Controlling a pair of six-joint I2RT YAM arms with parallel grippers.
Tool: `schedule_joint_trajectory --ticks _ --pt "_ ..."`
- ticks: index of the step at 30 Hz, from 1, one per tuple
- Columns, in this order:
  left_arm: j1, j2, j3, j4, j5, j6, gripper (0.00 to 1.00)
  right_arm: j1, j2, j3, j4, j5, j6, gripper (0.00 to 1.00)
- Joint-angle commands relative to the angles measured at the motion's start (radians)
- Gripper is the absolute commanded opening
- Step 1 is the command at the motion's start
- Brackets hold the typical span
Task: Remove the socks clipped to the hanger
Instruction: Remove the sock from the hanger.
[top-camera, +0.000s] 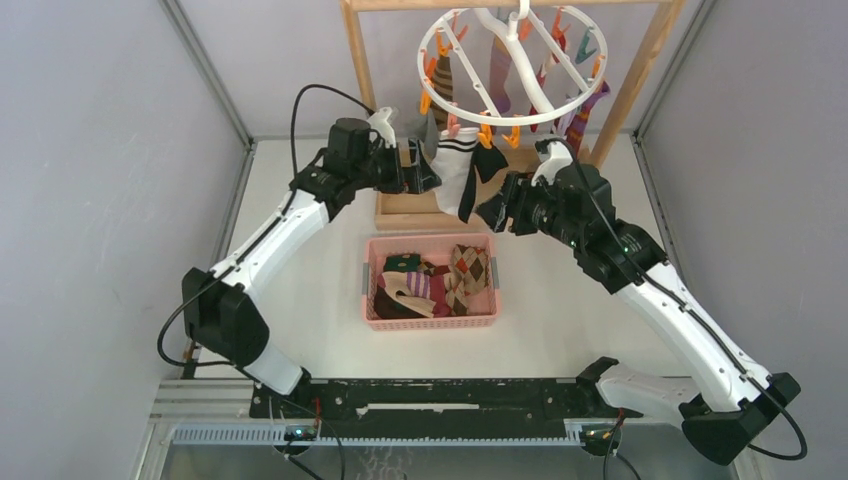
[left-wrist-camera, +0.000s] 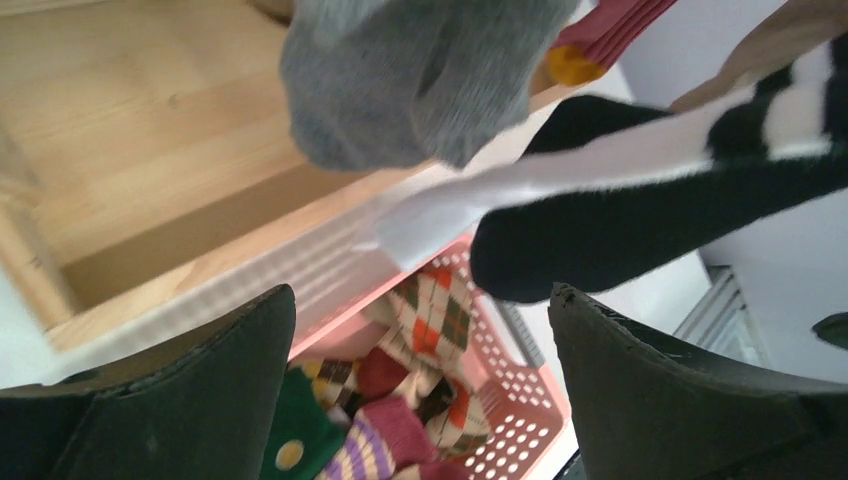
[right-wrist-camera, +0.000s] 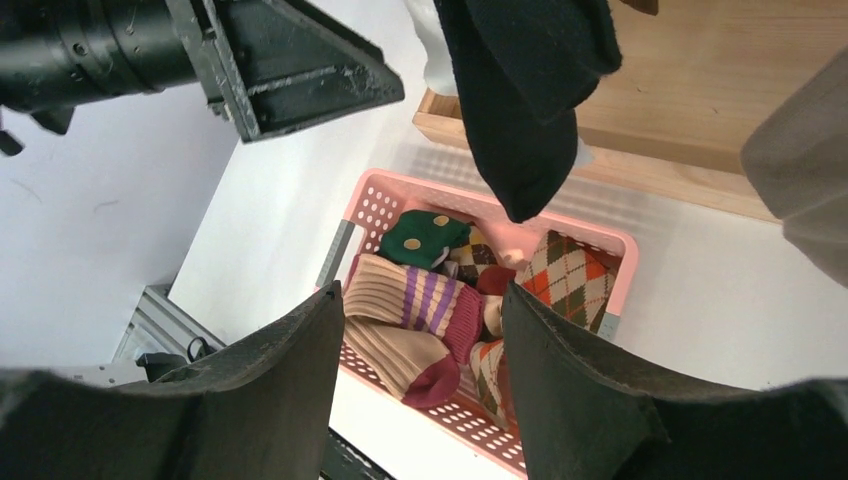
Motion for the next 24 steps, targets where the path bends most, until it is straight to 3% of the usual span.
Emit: schedule_joint_trajectory --ticks 1,14,16,21,24 --pt "0.017 0.052 0.037 0.207 0.144 -0.073 1.00 -0.012 -0.039 0.004 -0.026 -0.005 -0.025 0.66" --pt "0.043 0.118 0.064 0.275 0.190 -0.103 1.00 -0.054 -0.042 0.004 -0.049 -0.039 -0.036 0.66" --pt "0.044 0.120 0.059 0.294 0.200 -0.112 0.95 -0.058 -0.036 0.004 -0.045 -0.049 -0.034 0.66" --pt "0.049 0.148 0.081 0.337 0.254 -0.145 0.71 -0.063 -0.027 0.004 -0.048 -0.067 -0.037 0.66" --pt "0.049 0.155 0.094 0.341 0.268 -0.153 0.65 -0.067 -0.024 0.004 -0.051 -0.073 -0.037 0.66"
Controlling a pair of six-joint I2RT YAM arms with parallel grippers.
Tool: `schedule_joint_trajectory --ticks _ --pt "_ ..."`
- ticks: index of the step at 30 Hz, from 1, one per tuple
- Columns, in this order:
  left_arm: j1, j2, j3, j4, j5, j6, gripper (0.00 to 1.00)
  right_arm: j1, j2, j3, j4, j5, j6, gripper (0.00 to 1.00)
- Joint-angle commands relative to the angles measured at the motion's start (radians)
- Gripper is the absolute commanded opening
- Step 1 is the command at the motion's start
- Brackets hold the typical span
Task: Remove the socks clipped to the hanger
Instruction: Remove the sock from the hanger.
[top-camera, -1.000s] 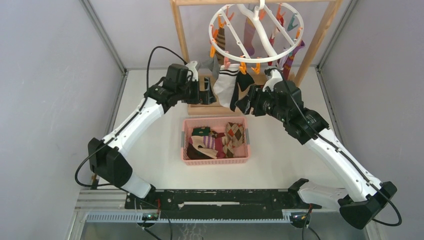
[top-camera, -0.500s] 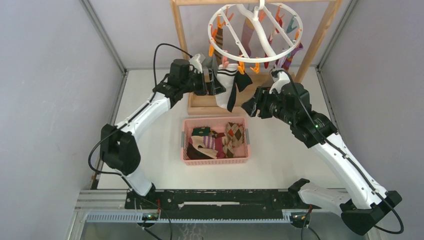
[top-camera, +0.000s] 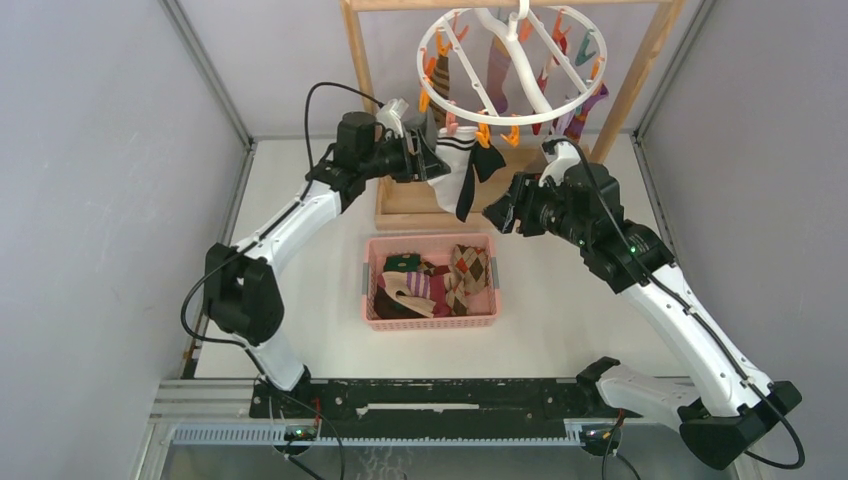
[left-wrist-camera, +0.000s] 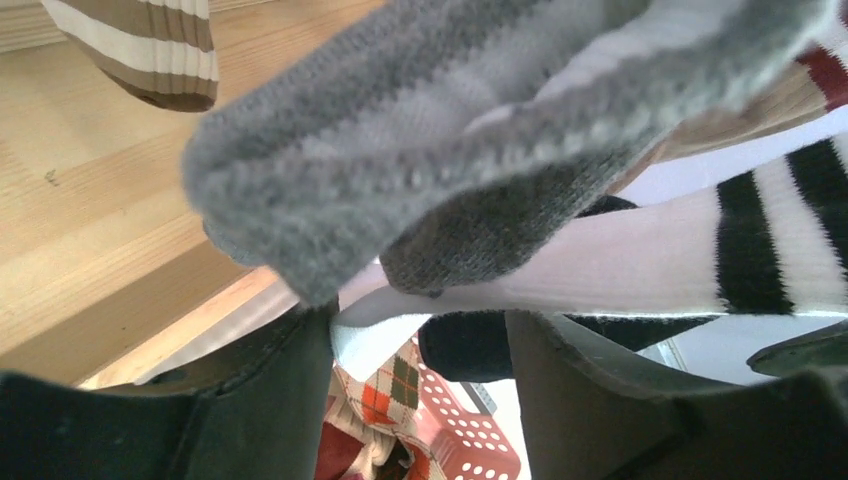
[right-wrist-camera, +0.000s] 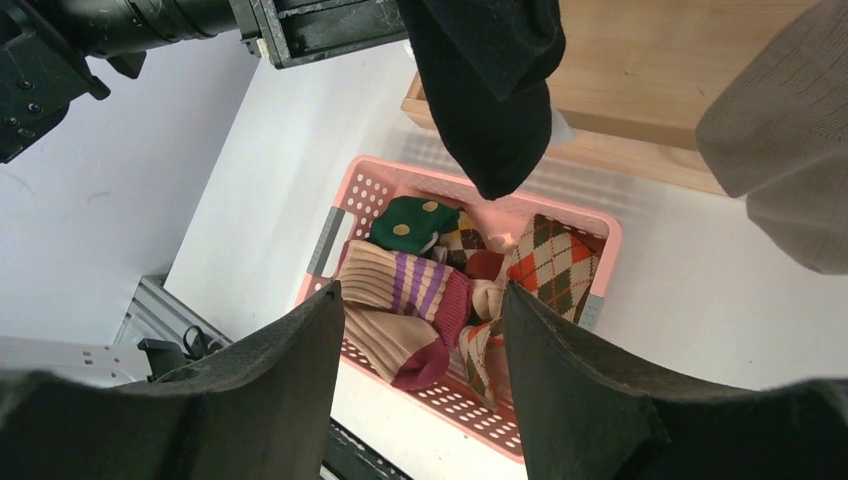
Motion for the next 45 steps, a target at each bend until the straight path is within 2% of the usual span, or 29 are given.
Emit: schedule_joint_trajectory --ticks 1,7,10,11,12,18,25,31,45 --pt "0.010 0.011 0.083 0.069 0.059 -0.027 0.63 -0.008 0.004 0.004 0.000 -0.020 -0.020 0.66" --pt "0.009 0.011 0.094 0.076 0.100 -0.040 0.36 -0.011 0.011 0.004 -0.003 -0.026 -0.020 0.66" --pt "0.010 0.007 0.094 0.076 0.111 -0.043 0.19 -0.011 0.014 0.004 -0.003 -0.030 -0.018 0.66" --pt "0.010 0.004 0.093 0.075 0.110 -0.045 0.04 -0.011 0.014 0.004 -0.003 -0.032 -0.017 0.66" --pt "0.010 -0.003 0.092 0.071 0.108 -0.045 0.00 -0.011 0.014 0.004 -0.005 -0.034 -0.017 0.66" --pt "0.008 -0.042 0.101 0.015 0.088 -0.040 0.00 -0.011 0.010 0.004 -0.006 -0.034 -0.015 0.66" --pt "0.008 -0.123 0.130 -0.182 0.002 0.001 0.00 -0.006 0.005 0.004 0.000 -0.036 -0.009 0.66" --pt "0.007 -0.207 0.128 -0.284 -0.037 0.006 0.00 -0.002 -0.002 0.004 0.003 -0.036 -0.003 0.66" --pt "-0.057 -0.241 0.292 -0.493 -0.050 0.011 0.00 0.001 -0.040 0.005 0.034 -0.073 0.019 0.66"
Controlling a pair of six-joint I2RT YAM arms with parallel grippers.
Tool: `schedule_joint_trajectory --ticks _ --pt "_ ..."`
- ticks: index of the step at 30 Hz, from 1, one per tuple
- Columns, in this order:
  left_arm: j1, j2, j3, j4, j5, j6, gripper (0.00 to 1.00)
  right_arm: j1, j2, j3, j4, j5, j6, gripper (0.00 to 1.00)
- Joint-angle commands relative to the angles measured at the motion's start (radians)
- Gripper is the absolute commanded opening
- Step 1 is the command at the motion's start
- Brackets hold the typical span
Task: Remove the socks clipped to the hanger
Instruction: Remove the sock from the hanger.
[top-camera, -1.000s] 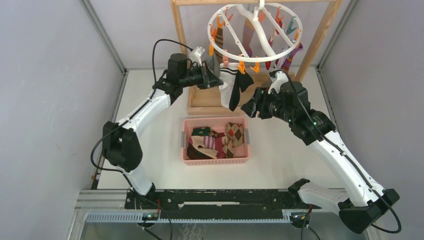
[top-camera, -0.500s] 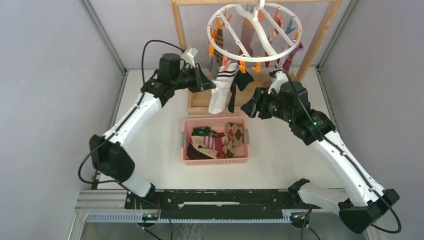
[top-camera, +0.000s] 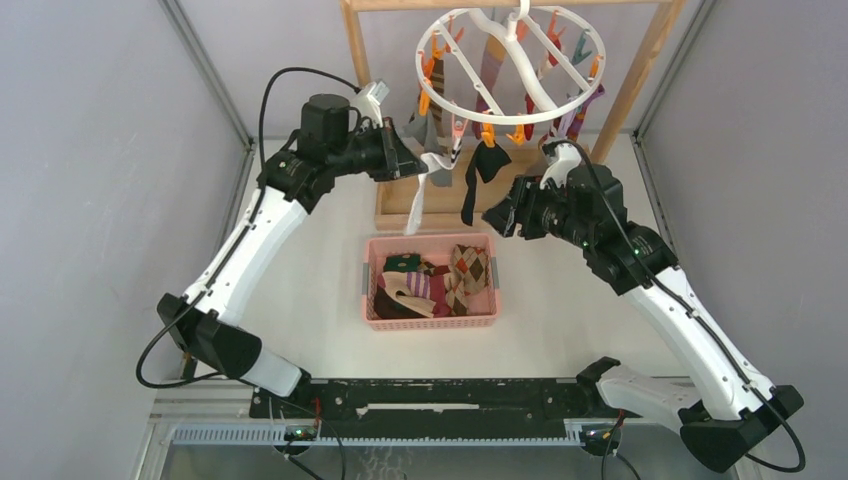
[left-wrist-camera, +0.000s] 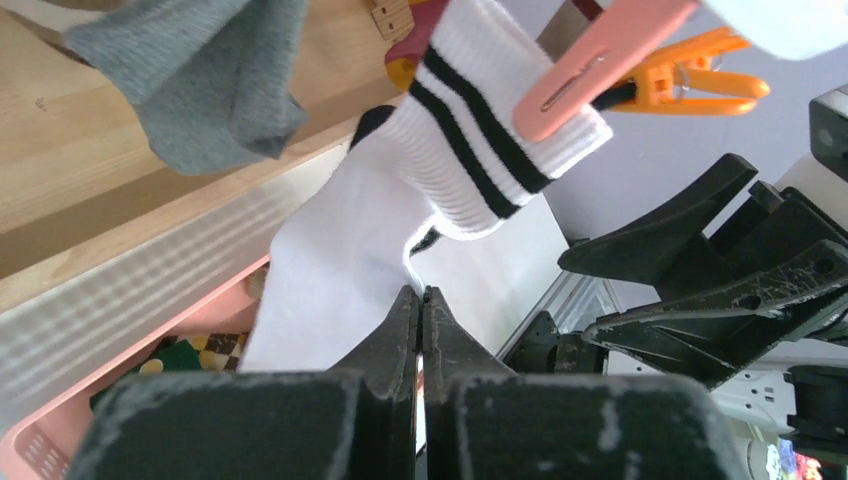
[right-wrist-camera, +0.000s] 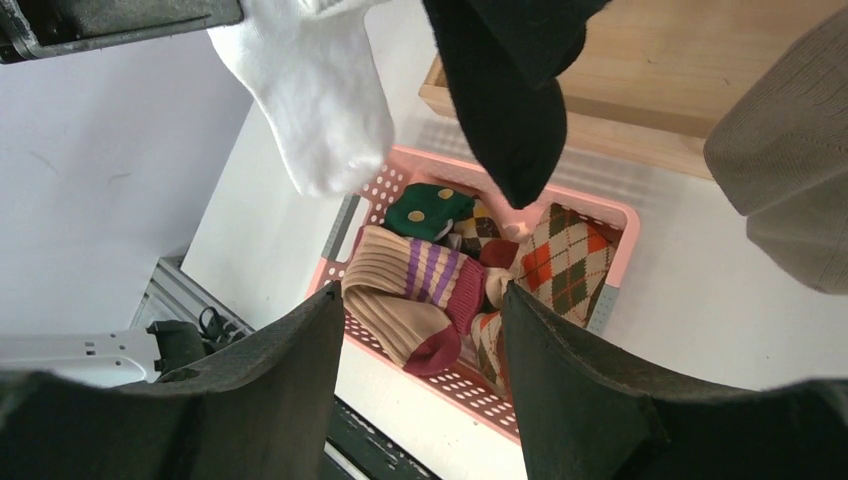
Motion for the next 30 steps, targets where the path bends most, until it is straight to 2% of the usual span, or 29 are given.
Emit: schedule_joint_trajectory --ticks 1,14,22,30 --pt "-0.031 -0.041 0.107 -0.069 0.001 0.012 0.00 0.007 -0.040 0.004 0.055 -0.030 0.015 0.66" --pt "-0.087 -0.039 0.242 -0.095 0.076 -0.113 0.00 0.020 -0.021 0.004 0.126 -0.159 0.028 0.68" --pt "-0.133 -0.058 0.234 -0.095 0.079 -0.145 0.00 0.048 0.013 0.004 0.229 -0.207 0.031 0.70" --pt "-0.169 -0.079 0.204 -0.080 0.063 -0.164 0.00 0.150 0.021 0.004 0.248 -0.198 0.027 0.70"
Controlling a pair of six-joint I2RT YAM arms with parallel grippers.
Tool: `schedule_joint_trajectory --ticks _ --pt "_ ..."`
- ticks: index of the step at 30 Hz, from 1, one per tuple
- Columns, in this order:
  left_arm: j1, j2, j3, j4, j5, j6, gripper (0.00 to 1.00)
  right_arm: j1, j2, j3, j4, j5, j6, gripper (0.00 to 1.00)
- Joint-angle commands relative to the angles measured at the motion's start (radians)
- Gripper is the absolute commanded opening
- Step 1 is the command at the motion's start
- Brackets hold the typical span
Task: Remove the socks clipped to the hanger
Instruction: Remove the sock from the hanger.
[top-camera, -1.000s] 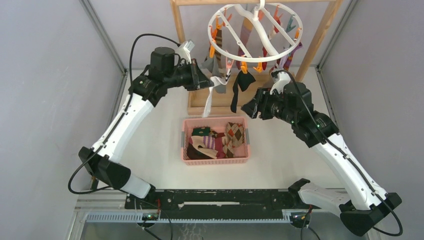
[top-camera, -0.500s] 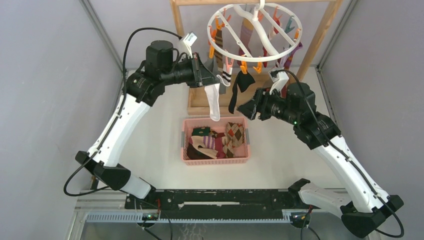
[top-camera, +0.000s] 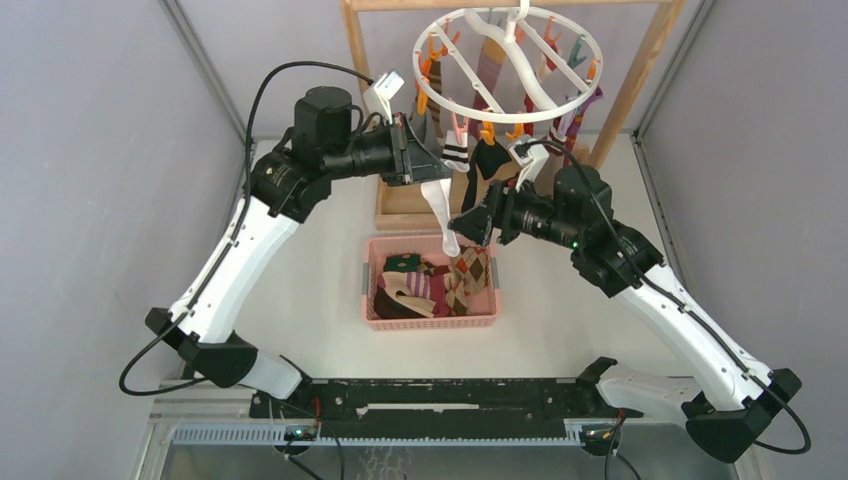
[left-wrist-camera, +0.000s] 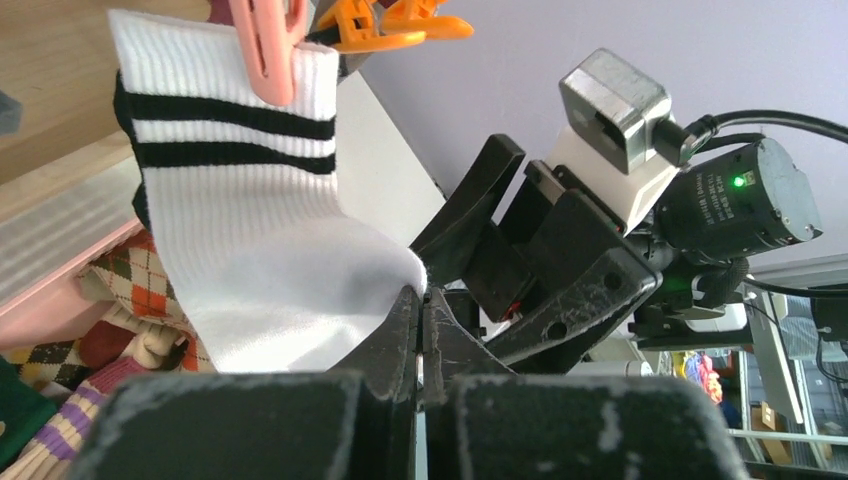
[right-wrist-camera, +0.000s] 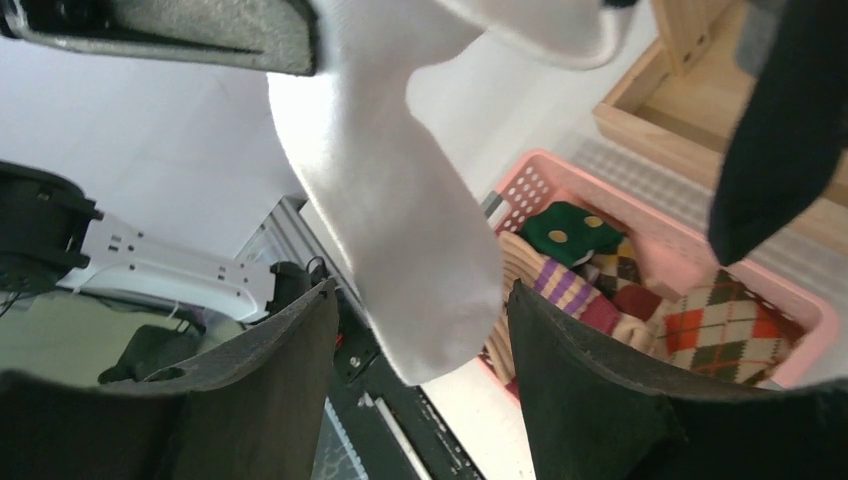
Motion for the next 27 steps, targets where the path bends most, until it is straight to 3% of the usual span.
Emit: schedule_joint_trajectory --ticks 1,12,16,23,27 --pt "-0.020 -0.056 0.002 0.039 0.009 -0.029 0.00 0.059 -0.001 0.004 0.060 0.007 0.004 0.70" --pt "-0.033 -0.076 -0.031 0.091 0.024 -0.069 0.00 0.127 0.023 0.004 0.034 0.119 -0.009 0.71" --pt "-0.032 -0.083 -0.045 0.094 0.026 -0.072 0.00 0.127 0.042 0.004 0.043 0.129 -0.010 0.66" --pt "-0.032 -0.086 -0.099 0.104 0.000 -0.072 0.02 0.133 0.031 0.005 0.030 0.208 -0.025 0.25" --pt "-0.033 -0.060 -0.099 0.085 -0.018 -0.065 0.14 0.134 0.022 0.005 0.009 0.232 -0.055 0.03"
